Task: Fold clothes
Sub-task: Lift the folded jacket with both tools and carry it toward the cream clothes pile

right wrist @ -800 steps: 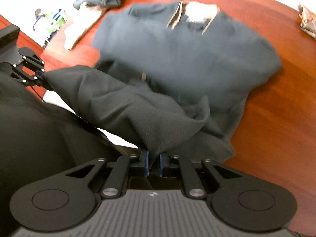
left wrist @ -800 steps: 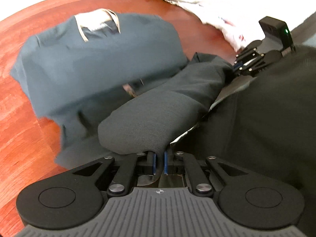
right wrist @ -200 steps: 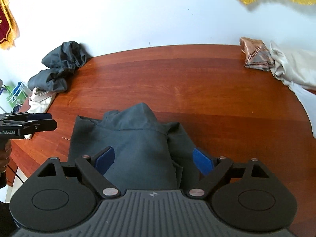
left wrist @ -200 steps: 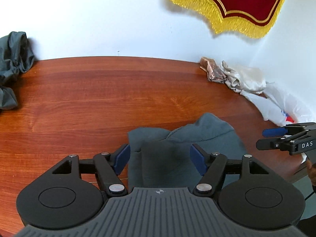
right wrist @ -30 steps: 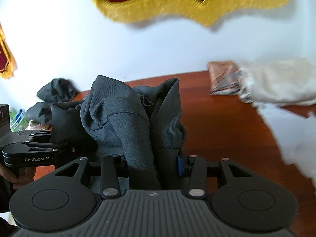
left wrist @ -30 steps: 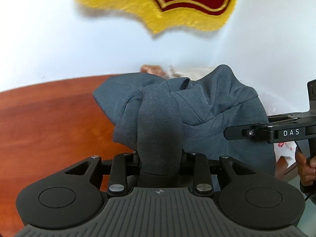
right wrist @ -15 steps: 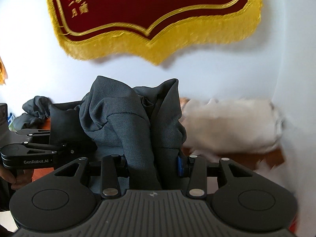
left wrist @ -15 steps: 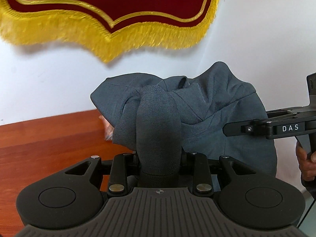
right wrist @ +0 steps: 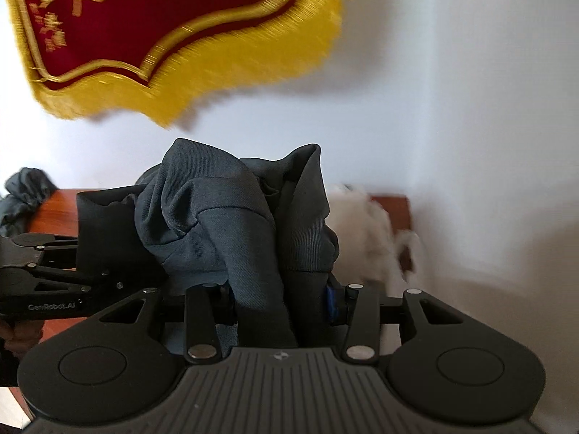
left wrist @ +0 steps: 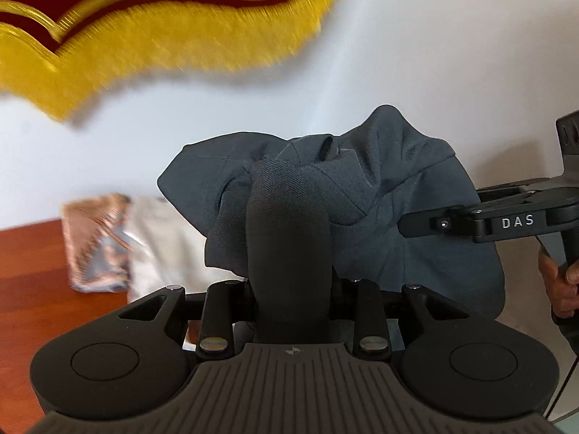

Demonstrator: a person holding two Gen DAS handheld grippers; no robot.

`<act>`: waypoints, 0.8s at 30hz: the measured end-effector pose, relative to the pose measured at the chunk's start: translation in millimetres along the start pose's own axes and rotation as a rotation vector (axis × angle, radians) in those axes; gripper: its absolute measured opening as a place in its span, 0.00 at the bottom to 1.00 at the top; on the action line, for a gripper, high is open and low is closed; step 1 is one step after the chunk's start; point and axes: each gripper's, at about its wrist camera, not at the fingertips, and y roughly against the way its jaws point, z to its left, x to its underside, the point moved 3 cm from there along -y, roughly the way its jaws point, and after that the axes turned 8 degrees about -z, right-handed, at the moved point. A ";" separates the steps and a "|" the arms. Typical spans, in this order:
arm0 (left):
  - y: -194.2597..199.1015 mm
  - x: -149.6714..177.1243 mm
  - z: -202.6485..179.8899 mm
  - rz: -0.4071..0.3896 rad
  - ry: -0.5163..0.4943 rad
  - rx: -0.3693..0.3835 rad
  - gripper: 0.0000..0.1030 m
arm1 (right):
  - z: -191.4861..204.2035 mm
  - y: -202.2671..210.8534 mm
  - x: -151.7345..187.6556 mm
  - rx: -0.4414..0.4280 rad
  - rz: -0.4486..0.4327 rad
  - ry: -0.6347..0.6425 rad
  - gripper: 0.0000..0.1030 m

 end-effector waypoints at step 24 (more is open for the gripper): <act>-103.1 42.5 44.4 0.253 0.093 -0.051 0.43 | -52.1 -117.4 47.7 0.090 0.153 -0.066 0.78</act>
